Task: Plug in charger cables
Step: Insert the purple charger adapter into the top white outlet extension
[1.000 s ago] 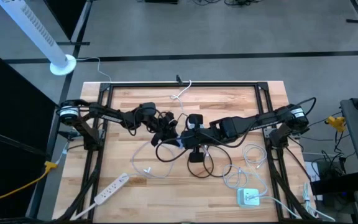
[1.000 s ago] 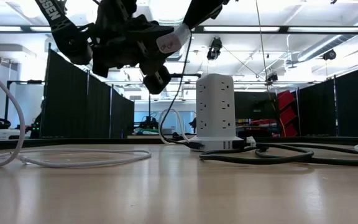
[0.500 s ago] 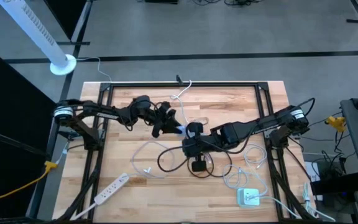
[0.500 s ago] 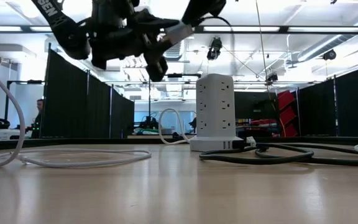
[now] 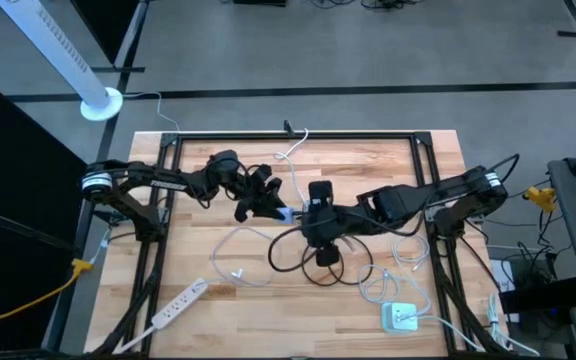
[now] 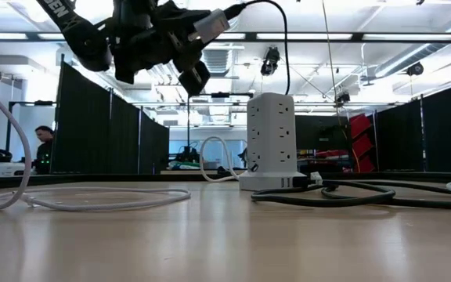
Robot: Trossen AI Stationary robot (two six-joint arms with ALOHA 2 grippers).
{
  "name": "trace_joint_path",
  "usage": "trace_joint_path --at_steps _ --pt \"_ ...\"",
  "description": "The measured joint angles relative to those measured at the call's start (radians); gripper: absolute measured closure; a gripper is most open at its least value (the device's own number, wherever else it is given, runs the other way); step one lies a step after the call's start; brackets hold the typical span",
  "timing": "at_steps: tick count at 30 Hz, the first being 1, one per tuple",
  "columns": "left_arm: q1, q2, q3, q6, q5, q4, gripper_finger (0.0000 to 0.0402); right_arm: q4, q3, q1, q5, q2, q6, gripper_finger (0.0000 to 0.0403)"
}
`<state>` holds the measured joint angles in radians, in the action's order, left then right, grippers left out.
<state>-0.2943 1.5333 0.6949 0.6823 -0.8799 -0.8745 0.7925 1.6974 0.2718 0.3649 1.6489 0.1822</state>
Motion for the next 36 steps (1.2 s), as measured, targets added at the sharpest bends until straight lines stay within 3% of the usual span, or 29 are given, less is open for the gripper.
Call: trace_joint_path --at_steps 8,14,30,36 --pt "0.006 0.0 0.0 0.011 -0.002 0.0 0.0283 -0.003 -0.001 -0.051 0.004 0.038 0.078 0.0147" --pt "0.01 0.0 -0.001 0.011 -0.002 -0.003 0.0283 -0.052 -0.001 -0.051 0.001 0.044 0.132 0.007" --pt "0.013 -0.01 -0.002 0.052 -0.048 -0.155 0.0283 -0.155 -0.005 -0.063 0.0 0.044 0.305 0.0102" --pt "0.021 -0.011 -0.002 0.06 -0.054 -0.157 0.0283 -0.177 -0.005 -0.072 -0.051 0.064 0.317 0.0114"
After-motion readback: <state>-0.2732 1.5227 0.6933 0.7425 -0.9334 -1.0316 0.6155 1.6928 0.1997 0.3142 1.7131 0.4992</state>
